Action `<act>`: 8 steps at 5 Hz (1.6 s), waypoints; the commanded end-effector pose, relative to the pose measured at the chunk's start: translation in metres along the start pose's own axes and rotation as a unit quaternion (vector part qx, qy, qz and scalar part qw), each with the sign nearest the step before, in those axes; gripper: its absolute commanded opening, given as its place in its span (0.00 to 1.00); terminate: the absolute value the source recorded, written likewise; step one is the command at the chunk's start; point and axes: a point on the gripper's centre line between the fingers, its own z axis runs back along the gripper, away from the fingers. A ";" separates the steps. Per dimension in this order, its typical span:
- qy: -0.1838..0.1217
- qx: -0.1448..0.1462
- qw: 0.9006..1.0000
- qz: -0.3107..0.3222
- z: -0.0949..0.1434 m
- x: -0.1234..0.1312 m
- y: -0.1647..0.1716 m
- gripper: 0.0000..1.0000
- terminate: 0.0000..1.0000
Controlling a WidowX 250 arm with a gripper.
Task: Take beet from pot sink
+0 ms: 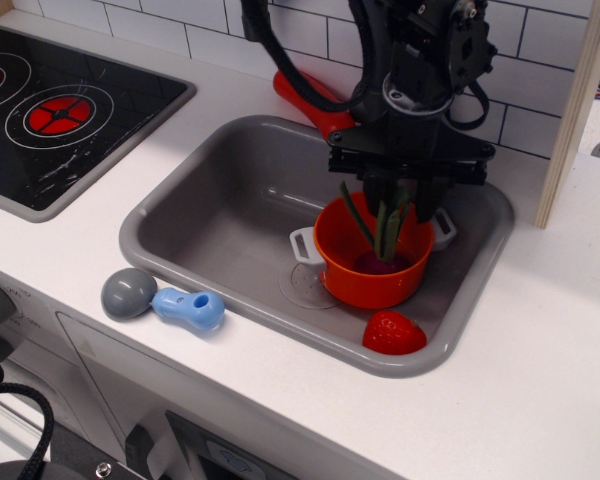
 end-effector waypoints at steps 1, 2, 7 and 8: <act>-0.029 -0.029 0.999 0.016 0.023 0.016 -0.005 0.00 0.00; -0.032 -0.055 0.997 0.032 0.046 0.021 -0.001 0.00 0.00; -0.020 -0.049 0.998 0.037 0.070 0.032 0.084 0.00 0.00; -0.030 -0.027 0.999 0.036 0.052 0.037 0.089 0.00 0.00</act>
